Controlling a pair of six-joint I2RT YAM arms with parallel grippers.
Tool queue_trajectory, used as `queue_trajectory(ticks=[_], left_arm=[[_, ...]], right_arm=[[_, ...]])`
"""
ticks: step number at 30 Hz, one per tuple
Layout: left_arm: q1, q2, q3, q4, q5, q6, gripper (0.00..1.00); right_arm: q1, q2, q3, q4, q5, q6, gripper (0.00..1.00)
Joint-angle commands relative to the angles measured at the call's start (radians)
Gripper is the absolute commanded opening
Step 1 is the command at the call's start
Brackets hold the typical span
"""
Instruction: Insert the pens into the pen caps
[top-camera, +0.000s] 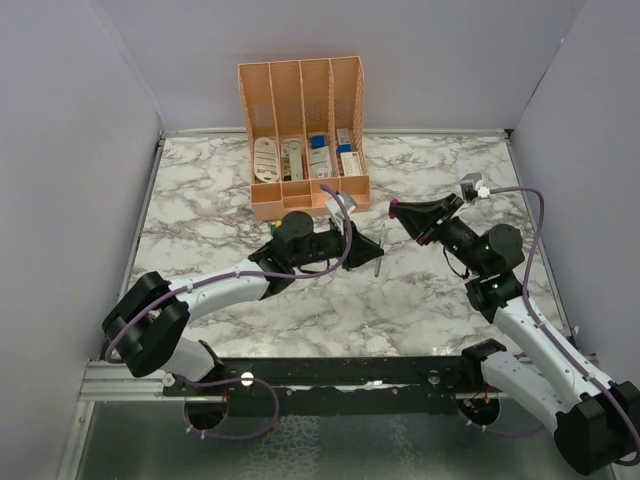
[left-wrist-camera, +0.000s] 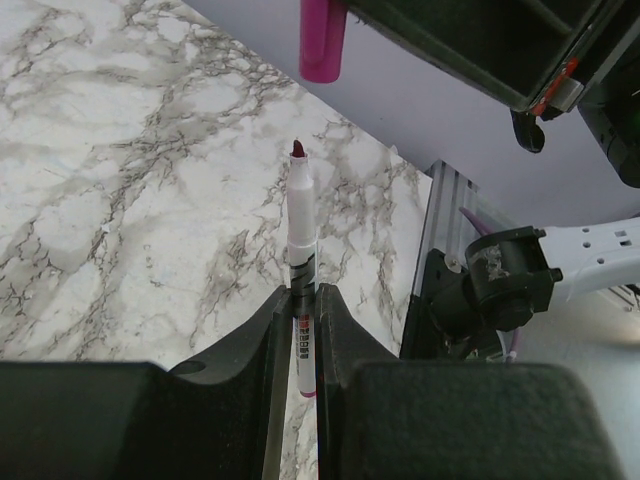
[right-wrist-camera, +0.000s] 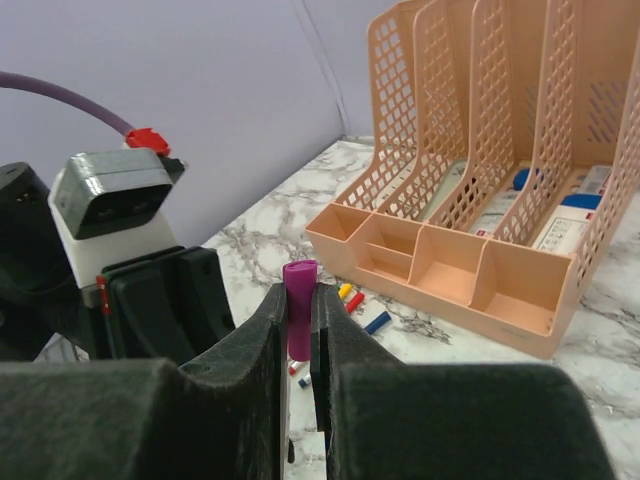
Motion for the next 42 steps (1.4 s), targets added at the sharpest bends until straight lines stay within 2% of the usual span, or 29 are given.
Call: queue_trajectory(ticks=[1,21,42], left_arm=[[0.0,0.021,0.038,0.044,0.069,-0.028,0.0],[-0.002,0.052,0.077,0.068,0.097,-0.047,0.0],[-0.001,0.036,0.06,0.069,0.057,-0.036,0.0]], right_arm=[[-0.003,-0.005,-0.013,0.1,-0.065,-0.005,0.01],[-0.003,0.017,-0.019,0.109,-0.094,-0.017,0.01],[-0.003,-0.014,-0.023,0.047,-0.076,-0.032,0.01]])
